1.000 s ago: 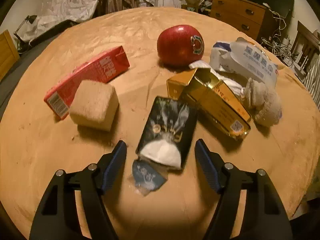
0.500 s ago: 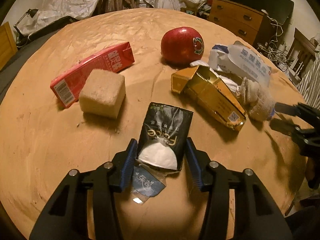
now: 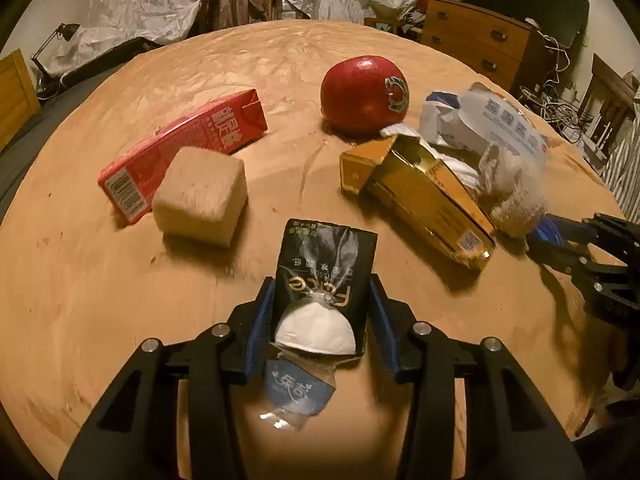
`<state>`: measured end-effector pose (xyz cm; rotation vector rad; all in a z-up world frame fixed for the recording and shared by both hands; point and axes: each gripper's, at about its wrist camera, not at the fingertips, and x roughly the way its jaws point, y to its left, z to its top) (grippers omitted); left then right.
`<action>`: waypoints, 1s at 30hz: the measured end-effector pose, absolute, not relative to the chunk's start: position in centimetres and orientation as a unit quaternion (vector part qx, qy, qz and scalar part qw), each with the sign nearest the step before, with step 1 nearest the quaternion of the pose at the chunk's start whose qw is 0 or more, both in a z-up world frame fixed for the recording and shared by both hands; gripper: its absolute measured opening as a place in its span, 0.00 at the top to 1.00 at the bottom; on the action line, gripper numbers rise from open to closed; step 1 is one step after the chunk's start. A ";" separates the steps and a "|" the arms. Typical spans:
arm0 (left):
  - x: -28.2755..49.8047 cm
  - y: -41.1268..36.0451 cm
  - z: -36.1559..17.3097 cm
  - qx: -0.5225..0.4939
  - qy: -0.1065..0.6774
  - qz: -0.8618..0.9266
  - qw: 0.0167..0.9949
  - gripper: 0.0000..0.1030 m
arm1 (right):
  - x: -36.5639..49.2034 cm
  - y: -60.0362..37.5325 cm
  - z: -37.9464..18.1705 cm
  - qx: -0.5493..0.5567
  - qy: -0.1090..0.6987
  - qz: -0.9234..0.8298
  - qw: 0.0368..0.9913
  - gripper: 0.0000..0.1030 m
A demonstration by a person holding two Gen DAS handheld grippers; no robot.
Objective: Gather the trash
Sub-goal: 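Grasp the black snack packet with left tool while right tool grasps blue bottle cap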
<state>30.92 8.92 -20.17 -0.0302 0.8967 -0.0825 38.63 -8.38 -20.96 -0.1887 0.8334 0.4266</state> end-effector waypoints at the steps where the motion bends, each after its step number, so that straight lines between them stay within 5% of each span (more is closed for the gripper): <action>1: 30.6 9.0 -20.2 -0.016 0.433 -0.041 0.900 0.58 | 38.0 -8.5 -20.9 -0.087 0.401 0.205 0.888 0.60; 30: 10.6 1.4 -5.2 -0.035 0.172 0.031 0.984 0.58 | 14.0 -9.8 -4.6 -0.031 0.161 0.152 0.975 0.60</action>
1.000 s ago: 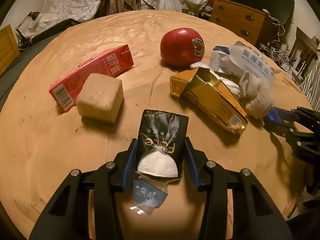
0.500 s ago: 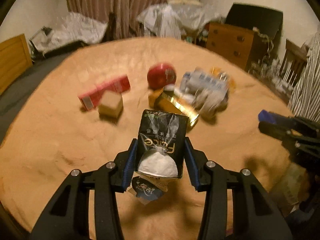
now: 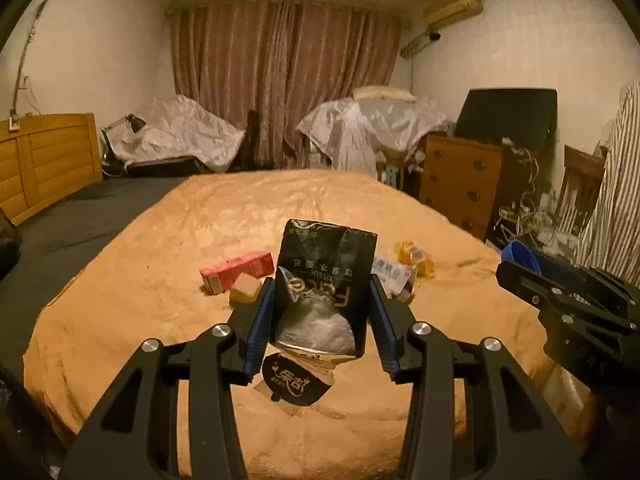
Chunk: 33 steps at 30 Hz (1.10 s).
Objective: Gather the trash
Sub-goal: 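Grasp the black snack packet with left tool while right tool grasps blue bottle cap, then carry the packet and cap with both tools over the white bucket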
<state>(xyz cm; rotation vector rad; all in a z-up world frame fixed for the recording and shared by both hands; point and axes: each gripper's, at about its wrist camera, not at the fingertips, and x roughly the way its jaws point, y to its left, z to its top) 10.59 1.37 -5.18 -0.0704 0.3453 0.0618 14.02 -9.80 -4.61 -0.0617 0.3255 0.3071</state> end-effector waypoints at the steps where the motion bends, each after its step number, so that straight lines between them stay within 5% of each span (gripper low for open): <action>1: 10.4 1.3 -5.0 -0.034 0.166 0.034 0.985 0.58 | 13.4 -9.9 -4.3 -0.030 0.155 0.147 0.976 0.60; 21: 8.4 -0.5 -3.2 -0.018 0.133 0.031 0.990 0.58 | 9.2 -10.9 -2.6 -0.024 0.129 0.133 0.982 0.60; 33: 10.9 -6.0 -2.6 -0.012 0.145 -0.043 0.988 0.58 | 6.8 -19.7 -0.6 -0.009 0.135 0.060 0.989 0.60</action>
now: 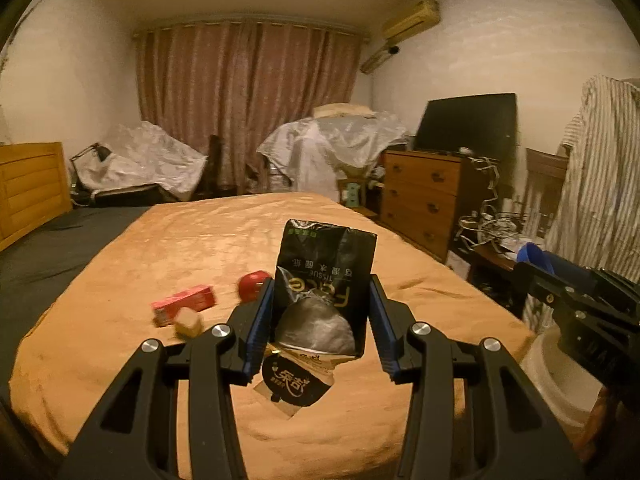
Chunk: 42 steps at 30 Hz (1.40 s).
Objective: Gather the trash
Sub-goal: 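Carry the packet and cap with both tools over the white bucket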
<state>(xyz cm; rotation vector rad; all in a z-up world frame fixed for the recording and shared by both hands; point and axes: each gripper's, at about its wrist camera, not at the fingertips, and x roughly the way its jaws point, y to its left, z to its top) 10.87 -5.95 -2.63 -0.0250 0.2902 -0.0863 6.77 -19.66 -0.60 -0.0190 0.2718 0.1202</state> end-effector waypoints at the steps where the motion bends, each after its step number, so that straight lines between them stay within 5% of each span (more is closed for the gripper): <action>1: 11.0 -6.6 -2.6 -0.011 0.145 -0.050 0.988 0.58 | 6.5 -20.9 -0.4 -0.010 0.136 0.050 0.989 0.60; 18: 12.9 -21.0 -3.2 0.032 0.180 -0.198 0.963 0.58 | 2.0 -39.4 -0.1 0.011 0.182 -0.079 0.980 0.60; 42: 16.6 -37.5 -9.8 0.141 0.370 -0.362 0.844 0.58 | 6.1 -59.5 -7.3 0.093 0.422 -0.076 0.898 0.60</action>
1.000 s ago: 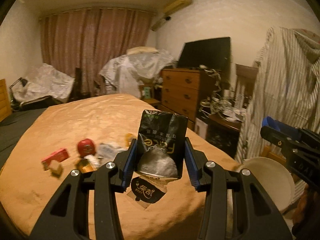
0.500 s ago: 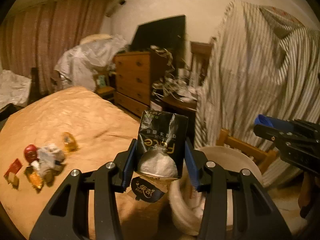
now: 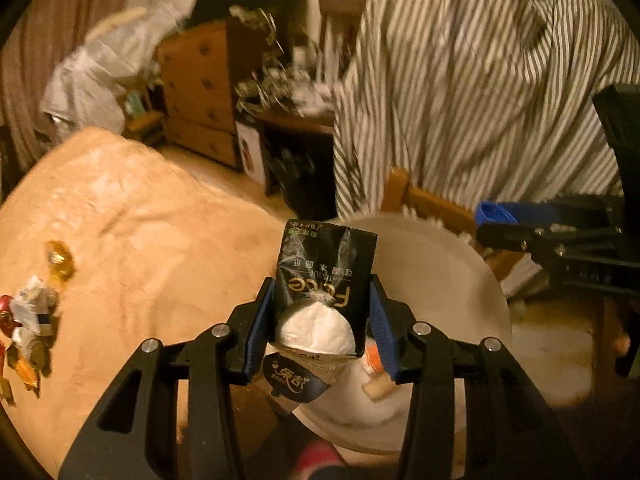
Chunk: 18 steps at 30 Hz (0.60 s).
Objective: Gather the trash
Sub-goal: 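Carry the packet and cap with both tools over the white bucket, then open both tools to drop the packet and cap into the bucket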
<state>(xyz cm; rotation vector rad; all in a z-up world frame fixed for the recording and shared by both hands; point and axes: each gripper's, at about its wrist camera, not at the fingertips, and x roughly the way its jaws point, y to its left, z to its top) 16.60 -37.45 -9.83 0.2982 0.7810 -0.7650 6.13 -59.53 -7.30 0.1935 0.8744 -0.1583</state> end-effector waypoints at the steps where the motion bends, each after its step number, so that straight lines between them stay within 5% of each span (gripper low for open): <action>1: 16.8 -37.8 -10.2 0.147 0.377 -0.364 0.839 0.58 | 6.5 -59.9 -7.8 0.097 0.434 -0.073 0.892 0.60; 18: 18.3 -37.5 -12.4 0.163 0.411 -0.357 0.823 0.55 | 6.0 -58.4 -10.0 0.114 0.470 -0.052 0.874 0.60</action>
